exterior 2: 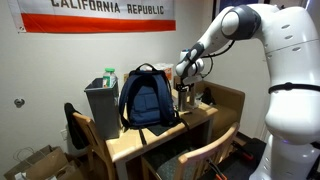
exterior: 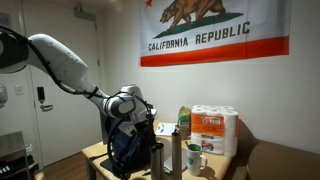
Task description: Place the flask in the backpack
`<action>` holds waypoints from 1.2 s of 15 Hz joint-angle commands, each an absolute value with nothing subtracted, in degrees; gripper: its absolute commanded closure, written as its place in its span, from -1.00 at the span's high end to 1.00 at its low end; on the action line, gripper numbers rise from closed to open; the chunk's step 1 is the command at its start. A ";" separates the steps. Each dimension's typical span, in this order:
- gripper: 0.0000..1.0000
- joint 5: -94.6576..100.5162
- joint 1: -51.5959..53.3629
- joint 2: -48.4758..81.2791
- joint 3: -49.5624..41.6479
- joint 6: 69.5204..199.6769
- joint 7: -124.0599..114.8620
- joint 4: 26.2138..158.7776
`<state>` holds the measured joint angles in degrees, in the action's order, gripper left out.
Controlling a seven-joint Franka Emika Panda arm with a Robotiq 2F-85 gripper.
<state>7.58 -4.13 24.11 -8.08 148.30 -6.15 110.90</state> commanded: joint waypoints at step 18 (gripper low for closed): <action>1.00 5.63 -3.89 29.30 -7.11 159.11 -5.62 107.67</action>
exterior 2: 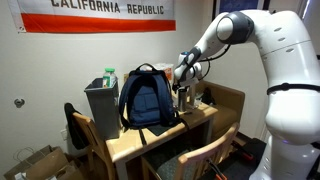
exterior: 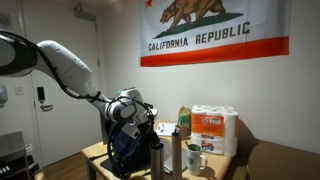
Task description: Place the flask in the backpack
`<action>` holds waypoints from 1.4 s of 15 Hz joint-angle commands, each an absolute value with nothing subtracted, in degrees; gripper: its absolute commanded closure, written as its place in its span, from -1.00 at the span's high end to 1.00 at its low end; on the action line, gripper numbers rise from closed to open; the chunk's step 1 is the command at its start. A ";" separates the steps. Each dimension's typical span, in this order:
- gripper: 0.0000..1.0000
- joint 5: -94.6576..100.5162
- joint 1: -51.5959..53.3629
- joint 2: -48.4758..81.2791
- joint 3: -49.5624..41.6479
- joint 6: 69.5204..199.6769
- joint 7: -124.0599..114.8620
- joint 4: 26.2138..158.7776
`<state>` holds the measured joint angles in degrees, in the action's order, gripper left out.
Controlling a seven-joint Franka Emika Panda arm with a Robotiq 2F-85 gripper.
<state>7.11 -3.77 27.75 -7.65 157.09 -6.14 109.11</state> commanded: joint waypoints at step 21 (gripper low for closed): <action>-0.96 8.02 -0.59 26.19 -10.11 149.46 -7.03 101.97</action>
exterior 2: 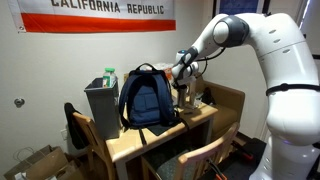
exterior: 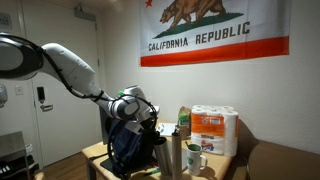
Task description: Place the flask in the backpack
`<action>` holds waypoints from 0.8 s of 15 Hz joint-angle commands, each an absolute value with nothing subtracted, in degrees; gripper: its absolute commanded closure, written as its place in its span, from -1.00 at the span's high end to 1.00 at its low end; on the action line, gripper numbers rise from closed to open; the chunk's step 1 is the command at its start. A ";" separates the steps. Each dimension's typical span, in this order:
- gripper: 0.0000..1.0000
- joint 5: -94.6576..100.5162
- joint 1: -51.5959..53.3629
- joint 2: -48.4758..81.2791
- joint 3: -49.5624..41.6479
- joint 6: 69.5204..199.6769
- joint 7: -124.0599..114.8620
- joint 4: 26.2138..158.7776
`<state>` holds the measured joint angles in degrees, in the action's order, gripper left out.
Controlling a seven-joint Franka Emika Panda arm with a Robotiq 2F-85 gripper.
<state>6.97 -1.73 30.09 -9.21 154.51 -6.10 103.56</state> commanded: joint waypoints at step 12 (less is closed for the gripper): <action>-0.96 2.16 0.35 20.51 -4.00 139.09 -10.55 80.85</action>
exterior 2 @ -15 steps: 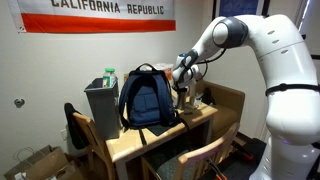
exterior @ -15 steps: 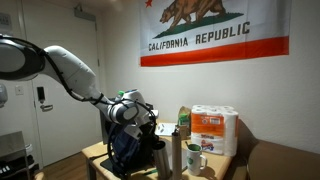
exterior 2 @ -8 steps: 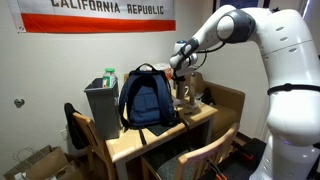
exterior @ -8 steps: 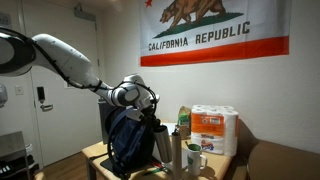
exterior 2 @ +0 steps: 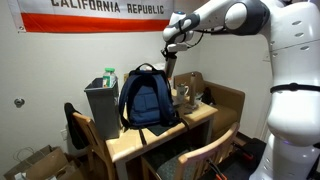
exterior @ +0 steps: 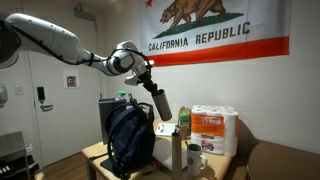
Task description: Place the flask in the backpack
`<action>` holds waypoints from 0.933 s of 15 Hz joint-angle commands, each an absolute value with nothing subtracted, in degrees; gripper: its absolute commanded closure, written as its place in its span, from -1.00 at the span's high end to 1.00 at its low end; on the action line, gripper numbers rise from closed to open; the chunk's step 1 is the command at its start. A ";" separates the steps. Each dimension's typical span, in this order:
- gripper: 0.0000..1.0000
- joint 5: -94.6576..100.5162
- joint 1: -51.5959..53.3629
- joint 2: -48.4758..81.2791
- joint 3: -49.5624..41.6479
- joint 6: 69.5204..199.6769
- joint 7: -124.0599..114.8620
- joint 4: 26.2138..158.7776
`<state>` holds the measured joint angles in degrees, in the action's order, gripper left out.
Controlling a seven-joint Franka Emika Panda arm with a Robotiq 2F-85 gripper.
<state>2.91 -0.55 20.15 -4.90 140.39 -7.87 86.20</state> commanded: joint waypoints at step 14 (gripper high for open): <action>-0.96 3.78 6.61 16.34 -2.42 123.22 -13.71 72.43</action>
<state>4.10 6.16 18.48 -2.84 126.23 -13.77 71.44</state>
